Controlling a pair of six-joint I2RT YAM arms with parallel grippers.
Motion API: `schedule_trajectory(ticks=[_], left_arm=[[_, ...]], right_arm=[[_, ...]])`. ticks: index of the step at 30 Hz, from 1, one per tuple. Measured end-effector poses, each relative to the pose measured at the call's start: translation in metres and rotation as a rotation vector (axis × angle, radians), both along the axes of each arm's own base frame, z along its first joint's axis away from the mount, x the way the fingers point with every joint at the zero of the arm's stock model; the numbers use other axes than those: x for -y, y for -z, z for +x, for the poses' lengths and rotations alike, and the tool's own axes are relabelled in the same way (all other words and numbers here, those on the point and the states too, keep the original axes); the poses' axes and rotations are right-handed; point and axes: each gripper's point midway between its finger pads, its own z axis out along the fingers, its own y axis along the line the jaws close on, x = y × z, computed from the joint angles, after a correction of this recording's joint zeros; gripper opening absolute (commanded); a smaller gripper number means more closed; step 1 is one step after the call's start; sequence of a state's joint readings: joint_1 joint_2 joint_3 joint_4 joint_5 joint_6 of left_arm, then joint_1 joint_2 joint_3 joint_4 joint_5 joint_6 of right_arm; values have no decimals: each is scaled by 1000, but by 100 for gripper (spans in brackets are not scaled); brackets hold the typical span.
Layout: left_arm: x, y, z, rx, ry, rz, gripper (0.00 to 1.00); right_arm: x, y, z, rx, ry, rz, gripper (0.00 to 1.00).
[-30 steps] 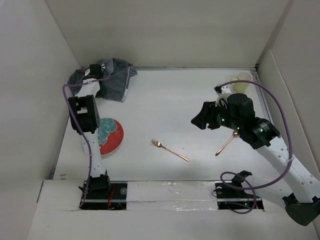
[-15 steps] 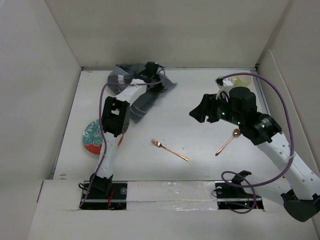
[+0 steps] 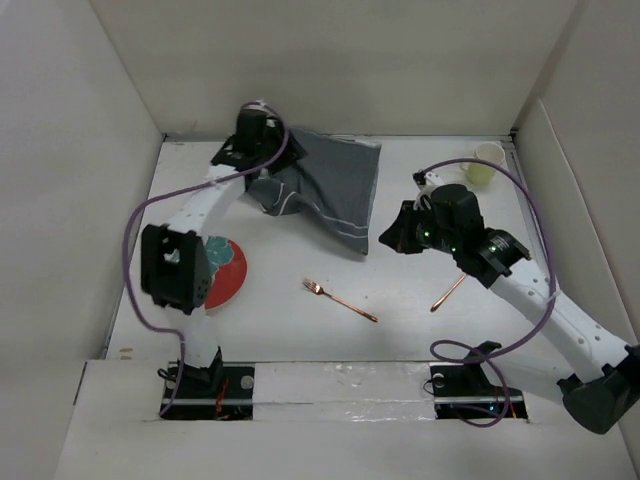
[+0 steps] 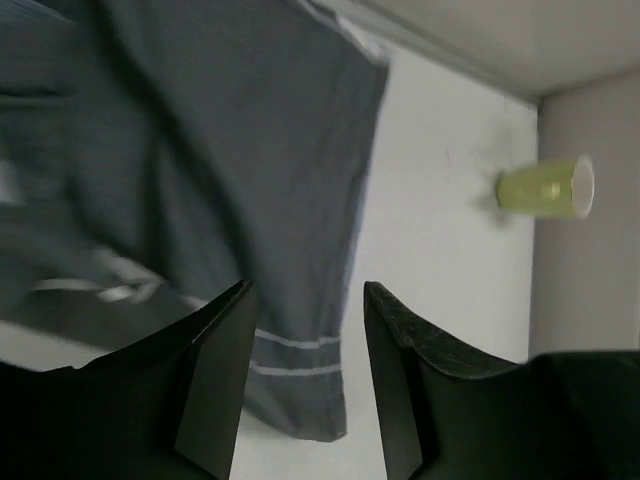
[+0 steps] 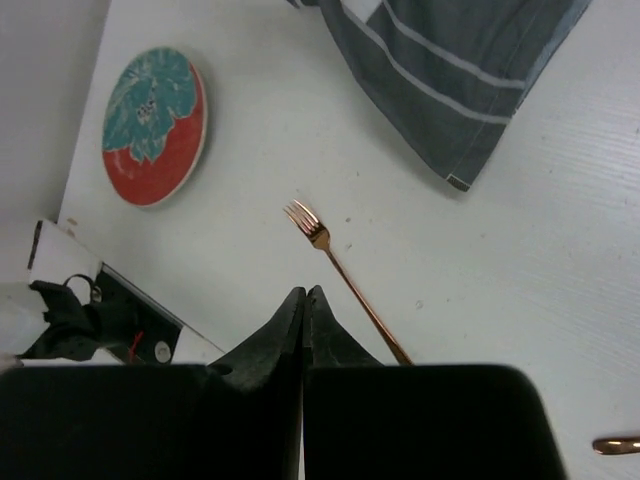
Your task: Set the dinner table for one person
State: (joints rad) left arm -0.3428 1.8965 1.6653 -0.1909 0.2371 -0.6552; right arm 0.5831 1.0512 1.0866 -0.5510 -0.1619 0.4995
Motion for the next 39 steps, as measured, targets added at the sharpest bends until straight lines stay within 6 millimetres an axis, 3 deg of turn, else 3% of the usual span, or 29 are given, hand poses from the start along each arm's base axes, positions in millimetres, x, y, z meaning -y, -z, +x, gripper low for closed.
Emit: schedule_trajectory(ticks=[3, 4, 7, 11, 14, 17, 26, 31, 33, 35, 36, 37, 39], left_arm=[[-84, -29, -9, 79, -191, -7, 48], [-110, -32, -16, 91, -256, -14, 50], [-160, -15, -33, 83, -384, -36, 54], [-187, 38, -31, -43, -441, -45, 62], [-191, 79, -27, -143, -452, -46, 66], [-188, 103, -25, -212, -460, -67, 66], [-187, 131, 17, -253, -504, -145, 72], [-190, 129, 46, -224, -505, -134, 68], [-192, 127, 55, -211, -505, -126, 58], [-193, 127, 61, -202, -503, -116, 38], [-194, 127, 62, -199, -498, -107, 8], [-194, 128, 65, -197, -498, -107, 8], [-193, 130, 65, -202, -492, -105, 0]], right_arm=[[-6, 32, 11, -73, 35, -26, 33], [-8, 43, 15, -100, 46, -41, 50], [-13, 75, 25, -176, 72, -75, 65], [-23, 113, 36, -255, 108, -99, 71], [-25, 139, 40, -291, 140, -157, 79], [-25, 155, 42, -306, 154, -197, 83], [-31, 169, 49, -363, 217, -158, 83], [-35, 196, 63, -396, 229, -207, 78], [-37, 208, 74, -401, 241, -246, 75], [-37, 215, 87, -390, 253, -278, 61], [-36, 218, 93, -384, 258, -291, 25], [-35, 218, 99, -375, 267, -298, 25], [-27, 218, 112, -350, 296, -335, 13]])
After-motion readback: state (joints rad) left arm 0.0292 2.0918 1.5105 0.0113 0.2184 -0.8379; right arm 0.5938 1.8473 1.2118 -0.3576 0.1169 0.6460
